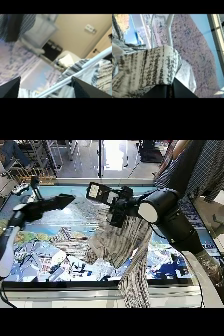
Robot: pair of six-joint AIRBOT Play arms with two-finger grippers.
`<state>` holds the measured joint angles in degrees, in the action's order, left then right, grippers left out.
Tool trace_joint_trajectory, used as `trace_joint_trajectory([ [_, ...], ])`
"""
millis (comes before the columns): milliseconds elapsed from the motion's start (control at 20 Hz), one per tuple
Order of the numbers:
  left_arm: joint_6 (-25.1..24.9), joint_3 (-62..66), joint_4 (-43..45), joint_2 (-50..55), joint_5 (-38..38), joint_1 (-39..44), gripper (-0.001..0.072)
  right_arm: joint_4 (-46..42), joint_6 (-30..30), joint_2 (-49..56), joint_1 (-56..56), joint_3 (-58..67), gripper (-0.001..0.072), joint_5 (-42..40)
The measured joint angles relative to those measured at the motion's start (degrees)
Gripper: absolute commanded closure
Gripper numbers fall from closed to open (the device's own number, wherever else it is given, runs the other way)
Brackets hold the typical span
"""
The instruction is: Fold the clothes and pants, and hang the long-sleeved shirts on hangers.
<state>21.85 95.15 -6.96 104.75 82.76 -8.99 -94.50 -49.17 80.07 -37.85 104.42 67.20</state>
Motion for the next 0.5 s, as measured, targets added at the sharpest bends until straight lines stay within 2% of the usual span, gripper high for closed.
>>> trace_joint_trajectory([
  [200, 11.2, 2.8, 10.7, -4.9, -2.2, -3.9, -0.001, -2.6, -4.2, -0.1, 0.0, 0.0, 0.0696, -0.1],
  [400, 32.2, 3.5, 24.3, -9.2, -1.8, -5.0, -0.0008, -8.7, -11.2, -1.4, 0.0, 0.0, 0.0696, -3.3],
  [500, 39.6, 2.1, 29.5, -9.9, 0.1, -3.7, -0.0008, -11.3, -13.5, -2.9, 0.0, 0.0, 0.0696, -4.6],
])
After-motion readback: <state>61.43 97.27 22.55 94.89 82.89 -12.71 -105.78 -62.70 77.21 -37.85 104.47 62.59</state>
